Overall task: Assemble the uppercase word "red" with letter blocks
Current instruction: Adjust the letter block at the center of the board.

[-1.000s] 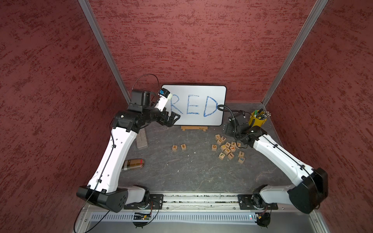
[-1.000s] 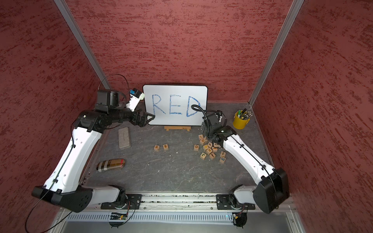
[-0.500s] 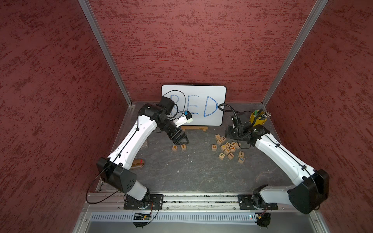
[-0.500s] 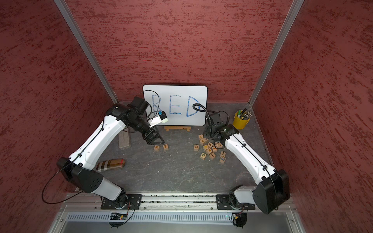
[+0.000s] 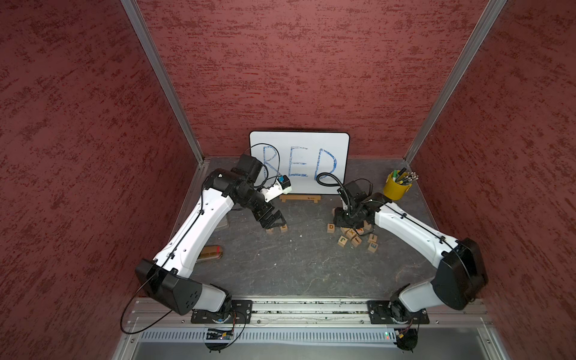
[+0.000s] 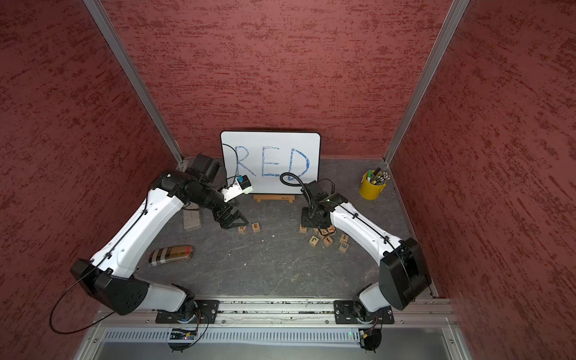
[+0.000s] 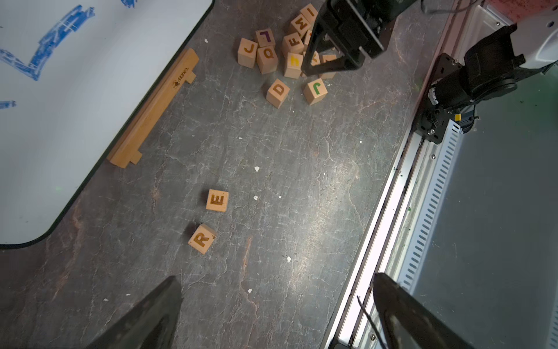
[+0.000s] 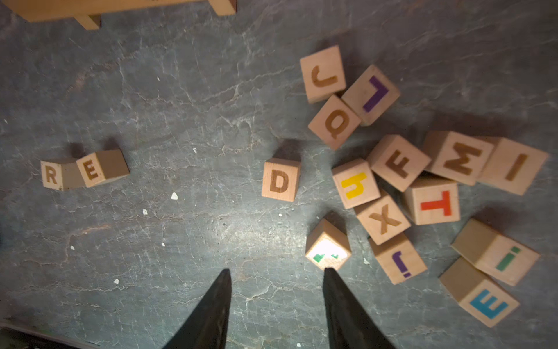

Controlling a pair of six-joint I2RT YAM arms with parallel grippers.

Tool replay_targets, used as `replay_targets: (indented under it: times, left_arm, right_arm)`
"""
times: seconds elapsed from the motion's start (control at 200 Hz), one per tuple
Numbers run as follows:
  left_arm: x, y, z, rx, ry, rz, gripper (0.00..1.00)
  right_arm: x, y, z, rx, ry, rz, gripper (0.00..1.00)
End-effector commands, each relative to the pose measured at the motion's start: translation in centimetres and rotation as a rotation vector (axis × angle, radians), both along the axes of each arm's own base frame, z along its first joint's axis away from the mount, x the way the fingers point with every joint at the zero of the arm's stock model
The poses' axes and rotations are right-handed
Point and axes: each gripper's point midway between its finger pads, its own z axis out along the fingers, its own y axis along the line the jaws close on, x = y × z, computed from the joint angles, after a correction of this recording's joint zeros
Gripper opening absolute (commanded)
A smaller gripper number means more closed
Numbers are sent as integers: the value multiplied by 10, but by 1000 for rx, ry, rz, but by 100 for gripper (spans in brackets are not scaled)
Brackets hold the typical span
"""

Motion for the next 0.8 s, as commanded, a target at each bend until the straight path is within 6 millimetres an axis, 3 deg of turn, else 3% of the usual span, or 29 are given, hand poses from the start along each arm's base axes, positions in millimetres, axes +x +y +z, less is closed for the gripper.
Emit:
replay_targets:
  times: [0.0,0.205,0.436,0.611,0.797]
  left_arm:
    - [3,6,7,-34,-28,49,100]
    - [36,52,30,-140,-61,306,100]
    - [47,90,29,-104,-126,457,100]
    - [44,95,32,-123,-134,481,100]
    - [43,97,33,-123,-144,491,100]
  right_arm:
    - [4,29,3,68,-7,14,49]
    - [13,93,-14,146,5,104,43]
    - [33,148,-39,222,-5,140,38]
    - [45,156,-64,188,0,126,33]
    - [56,154,-74,112,-23,120,33]
